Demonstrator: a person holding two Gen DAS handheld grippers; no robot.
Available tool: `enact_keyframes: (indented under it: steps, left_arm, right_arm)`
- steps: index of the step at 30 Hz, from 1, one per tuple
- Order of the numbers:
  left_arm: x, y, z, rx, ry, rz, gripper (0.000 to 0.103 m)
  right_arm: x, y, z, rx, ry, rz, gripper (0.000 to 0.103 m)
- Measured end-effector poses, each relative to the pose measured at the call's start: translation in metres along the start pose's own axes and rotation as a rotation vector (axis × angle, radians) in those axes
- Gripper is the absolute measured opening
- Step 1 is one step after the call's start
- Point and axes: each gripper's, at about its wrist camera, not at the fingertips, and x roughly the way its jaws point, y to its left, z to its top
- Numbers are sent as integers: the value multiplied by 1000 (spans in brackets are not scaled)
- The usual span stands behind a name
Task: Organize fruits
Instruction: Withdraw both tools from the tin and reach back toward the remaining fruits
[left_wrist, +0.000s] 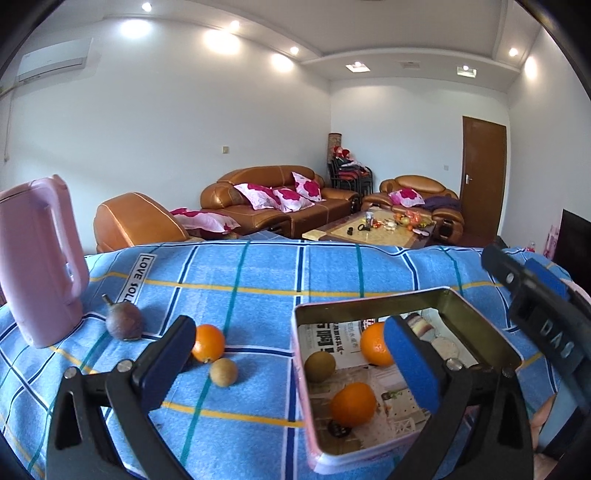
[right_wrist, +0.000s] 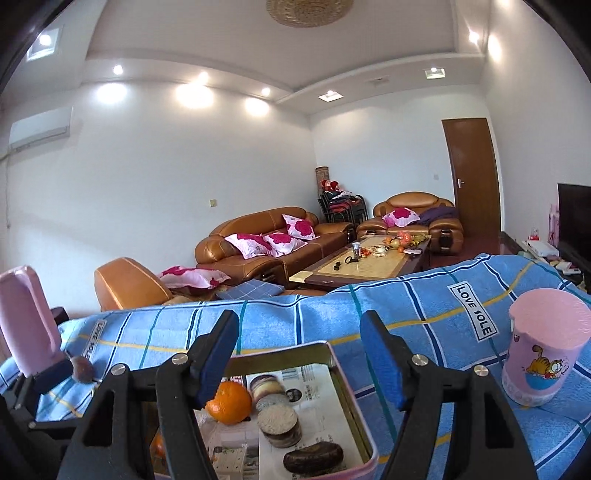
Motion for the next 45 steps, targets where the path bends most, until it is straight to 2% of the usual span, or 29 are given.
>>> enact_keyframes:
  steps: [10,19,25,30,34,40,45]
  left_arm:
    - [-19,3,-8,8,-3,6,103]
    - [-42,9,-17,-19,-20,-20,103]
    - [-47,15,-21,-17,17,-37,103]
    - [-53,27,-19,33,27,-41,103]
    - [-56,48,-6,80,-12,-6,103]
    - [-38,98,9,64,-16,74,103]
    - [-14,142,12,20,34,146,103]
  right_arm:
    - [-8,18,-8,-61,31,-7,70]
    - [-25,26,-14,-105,47,-22,70]
    - [-44,28,-20,-121,58,-15,70]
    - [-56,38,-24,-162,72,1,70]
    - [-57,50,-28,-198,102,18,70]
    - [-45,75,-31,-175,160,75,70]
    - [-29,113,-32,-174,194,145,70]
